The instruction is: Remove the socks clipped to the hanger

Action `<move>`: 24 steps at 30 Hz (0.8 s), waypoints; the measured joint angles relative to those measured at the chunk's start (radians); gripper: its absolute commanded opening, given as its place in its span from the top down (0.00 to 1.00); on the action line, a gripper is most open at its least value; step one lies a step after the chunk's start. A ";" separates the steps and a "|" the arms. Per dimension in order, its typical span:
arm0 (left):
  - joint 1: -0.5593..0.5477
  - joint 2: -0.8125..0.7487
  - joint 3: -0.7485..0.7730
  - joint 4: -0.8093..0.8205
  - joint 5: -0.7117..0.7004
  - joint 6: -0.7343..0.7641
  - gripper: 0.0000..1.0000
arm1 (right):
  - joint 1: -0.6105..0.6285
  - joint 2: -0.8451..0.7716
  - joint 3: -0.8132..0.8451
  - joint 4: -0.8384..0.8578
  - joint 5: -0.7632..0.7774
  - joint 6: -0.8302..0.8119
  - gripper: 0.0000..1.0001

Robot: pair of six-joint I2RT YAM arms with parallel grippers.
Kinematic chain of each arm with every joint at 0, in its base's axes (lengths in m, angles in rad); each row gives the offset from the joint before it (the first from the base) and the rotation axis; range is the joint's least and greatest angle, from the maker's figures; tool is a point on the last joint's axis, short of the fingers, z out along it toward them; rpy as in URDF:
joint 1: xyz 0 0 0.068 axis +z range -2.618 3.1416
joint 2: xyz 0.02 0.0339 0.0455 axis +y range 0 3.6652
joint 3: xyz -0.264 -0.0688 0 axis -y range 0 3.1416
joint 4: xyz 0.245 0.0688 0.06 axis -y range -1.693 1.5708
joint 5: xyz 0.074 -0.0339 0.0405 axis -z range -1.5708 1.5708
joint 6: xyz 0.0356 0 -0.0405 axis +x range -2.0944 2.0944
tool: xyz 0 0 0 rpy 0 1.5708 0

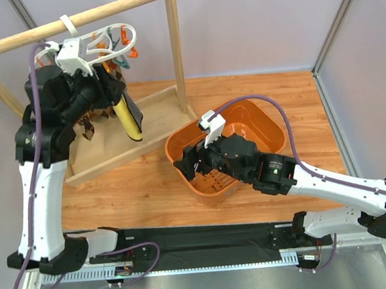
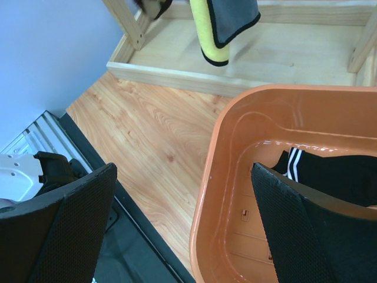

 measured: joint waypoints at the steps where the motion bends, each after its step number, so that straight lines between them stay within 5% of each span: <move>1: 0.000 -0.023 0.007 -0.023 -0.011 0.008 0.44 | 0.000 0.007 0.000 0.002 -0.007 0.001 0.03; 9: 0.054 -0.061 0.114 -0.201 -0.236 0.070 0.43 | 0.000 0.016 0.000 0.008 -0.055 0.012 0.04; 14: 0.295 -0.059 0.060 -0.222 -0.255 0.063 0.41 | 0.000 0.008 -0.002 0.009 -0.069 0.019 0.04; 19: 0.493 -0.058 -0.013 -0.195 -0.130 0.029 0.42 | 0.000 -0.034 -0.029 0.008 -0.069 0.027 0.04; 24: 0.526 -0.066 -0.124 -0.016 0.149 -0.018 0.43 | 0.000 -0.064 -0.032 0.009 -0.069 0.031 0.04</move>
